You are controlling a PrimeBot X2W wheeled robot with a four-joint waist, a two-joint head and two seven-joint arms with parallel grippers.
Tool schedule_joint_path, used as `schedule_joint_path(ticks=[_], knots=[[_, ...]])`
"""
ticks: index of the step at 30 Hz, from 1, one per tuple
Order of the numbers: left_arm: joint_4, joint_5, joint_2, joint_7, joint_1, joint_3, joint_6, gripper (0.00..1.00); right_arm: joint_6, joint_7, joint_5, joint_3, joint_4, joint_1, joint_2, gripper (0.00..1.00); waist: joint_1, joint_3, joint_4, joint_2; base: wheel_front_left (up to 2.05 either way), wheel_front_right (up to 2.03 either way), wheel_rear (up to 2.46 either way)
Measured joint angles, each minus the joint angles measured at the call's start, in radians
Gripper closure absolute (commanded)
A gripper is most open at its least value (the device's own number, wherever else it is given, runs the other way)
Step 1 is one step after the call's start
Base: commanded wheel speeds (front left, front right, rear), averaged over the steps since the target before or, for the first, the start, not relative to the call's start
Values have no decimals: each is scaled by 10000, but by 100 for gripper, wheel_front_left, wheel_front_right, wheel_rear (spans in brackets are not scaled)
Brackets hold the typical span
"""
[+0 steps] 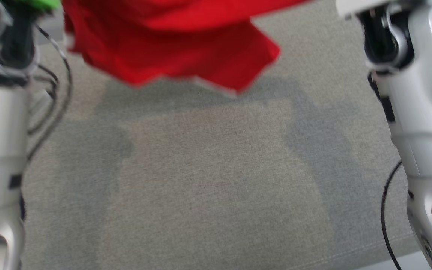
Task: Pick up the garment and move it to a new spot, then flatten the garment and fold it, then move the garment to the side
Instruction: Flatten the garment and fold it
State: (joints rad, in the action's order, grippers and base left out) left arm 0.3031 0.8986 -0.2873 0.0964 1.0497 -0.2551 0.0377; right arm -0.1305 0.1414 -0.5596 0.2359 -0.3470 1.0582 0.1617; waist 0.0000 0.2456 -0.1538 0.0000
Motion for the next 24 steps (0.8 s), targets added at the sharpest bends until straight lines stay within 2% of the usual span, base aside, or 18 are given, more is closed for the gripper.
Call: schedule_joint_path(ticks=[5,10,14,18,21,24], knots=[[1492,-497,-389,-892,2121,198,-639,100,-2,930,355,29,-1323,1955,-731,100,0,759,-355,0,0,0,0],[3003,-869,-612,-1329,2579,33,-1058,100,-2,1158,61,1014,-1883,1890,-1034,100,1,1639,-660,0,0,0,0],[3969,-616,-548,-1958,1879,146,-1354,100,-2,1202,-297,1703,-2192,838,-1104,100,2,2350,-819,0,0,0,0],[4268,-27,-27,-2541,826,134,-1586,100,-2,1204,-460,1674,-1848,-295,-1122,100,2,2919,-847,0,0,0,0],[3772,414,146,-2778,-222,-184,-1628,100,0,1208,-433,1346,-1315,-1214,-1101,100,3,3104,-748,0,0,0,0],[2581,953,-4,-2968,-1250,-552,-1653,100,-2,1212,-268,1166,-650,-1958,-1058,100,3,3088,-611,0,0,0,0]])
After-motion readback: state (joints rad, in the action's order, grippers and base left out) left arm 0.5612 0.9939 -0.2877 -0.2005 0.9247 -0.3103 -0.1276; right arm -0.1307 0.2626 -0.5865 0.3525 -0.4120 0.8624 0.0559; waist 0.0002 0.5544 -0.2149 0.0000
